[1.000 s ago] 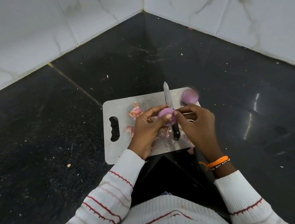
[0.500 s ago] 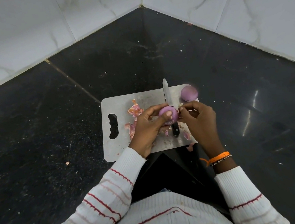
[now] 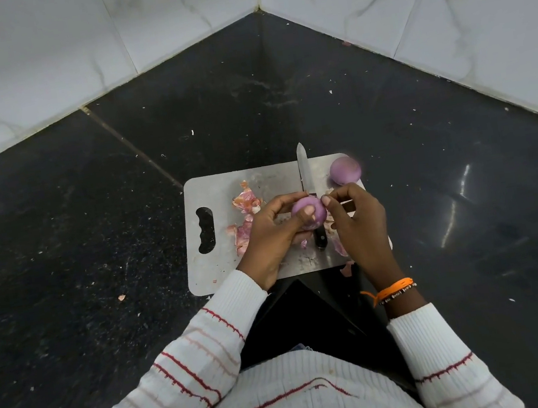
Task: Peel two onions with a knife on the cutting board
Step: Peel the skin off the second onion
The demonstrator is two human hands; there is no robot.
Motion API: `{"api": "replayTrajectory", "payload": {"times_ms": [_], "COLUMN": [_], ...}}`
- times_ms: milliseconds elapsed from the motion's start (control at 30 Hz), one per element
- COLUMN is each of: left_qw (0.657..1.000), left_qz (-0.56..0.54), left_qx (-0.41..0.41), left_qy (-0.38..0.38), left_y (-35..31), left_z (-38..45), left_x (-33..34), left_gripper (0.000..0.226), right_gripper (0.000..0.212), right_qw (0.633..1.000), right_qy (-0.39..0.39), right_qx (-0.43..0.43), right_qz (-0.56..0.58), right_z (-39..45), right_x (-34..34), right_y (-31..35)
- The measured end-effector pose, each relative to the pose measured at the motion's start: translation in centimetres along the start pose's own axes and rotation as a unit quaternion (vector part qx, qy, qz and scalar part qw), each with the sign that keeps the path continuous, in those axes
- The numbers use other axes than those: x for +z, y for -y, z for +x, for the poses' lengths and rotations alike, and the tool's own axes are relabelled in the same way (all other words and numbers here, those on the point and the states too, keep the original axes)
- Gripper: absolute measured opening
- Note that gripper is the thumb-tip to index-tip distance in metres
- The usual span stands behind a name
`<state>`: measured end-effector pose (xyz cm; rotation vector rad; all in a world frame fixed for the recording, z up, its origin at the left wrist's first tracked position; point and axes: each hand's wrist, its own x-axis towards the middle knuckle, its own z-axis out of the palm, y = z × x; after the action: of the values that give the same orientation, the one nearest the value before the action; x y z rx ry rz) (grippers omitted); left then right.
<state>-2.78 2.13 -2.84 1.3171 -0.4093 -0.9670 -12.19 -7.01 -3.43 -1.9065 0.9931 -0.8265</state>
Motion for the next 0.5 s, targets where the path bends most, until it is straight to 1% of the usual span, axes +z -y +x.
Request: {"api": "replayTrajectory", "payload": {"times_ms": [167, 367, 433, 500], "left_qw": [1.000, 0.996, 0.996, 0.998], "left_qz": [-0.005, -0.054, -0.044, -0.031], "left_qx": [-0.014, -0.006, 0.005, 0.012], "left_qy": [0.016, 0.073, 0.072, 0.054], "left_y": [0.3, -0.4, -0.6, -0.5], "left_z": [0.1, 0.0, 0.1, 0.2], "left_x": [0.0, -0.1, 0.0, 0.0], "left_gripper": [0.018, 0.018, 0.019, 0.021], "right_gripper": [0.006, 0.004, 0.008, 0.020], "right_qw": [0.998, 0.992, 0.993, 0.997], "right_qy": [0.004, 0.008, -0.001, -0.018], "right_qx": [-0.020, -0.018, -0.013, -0.014], "right_qz": [-0.059, -0.127, -0.113, -0.069], "right_z": [-0.1, 0.1, 0.1, 0.2], "right_x": [0.3, -0.2, -0.4, -0.7], "right_y": [-1.0, -2.2, -2.4, -1.9]}}
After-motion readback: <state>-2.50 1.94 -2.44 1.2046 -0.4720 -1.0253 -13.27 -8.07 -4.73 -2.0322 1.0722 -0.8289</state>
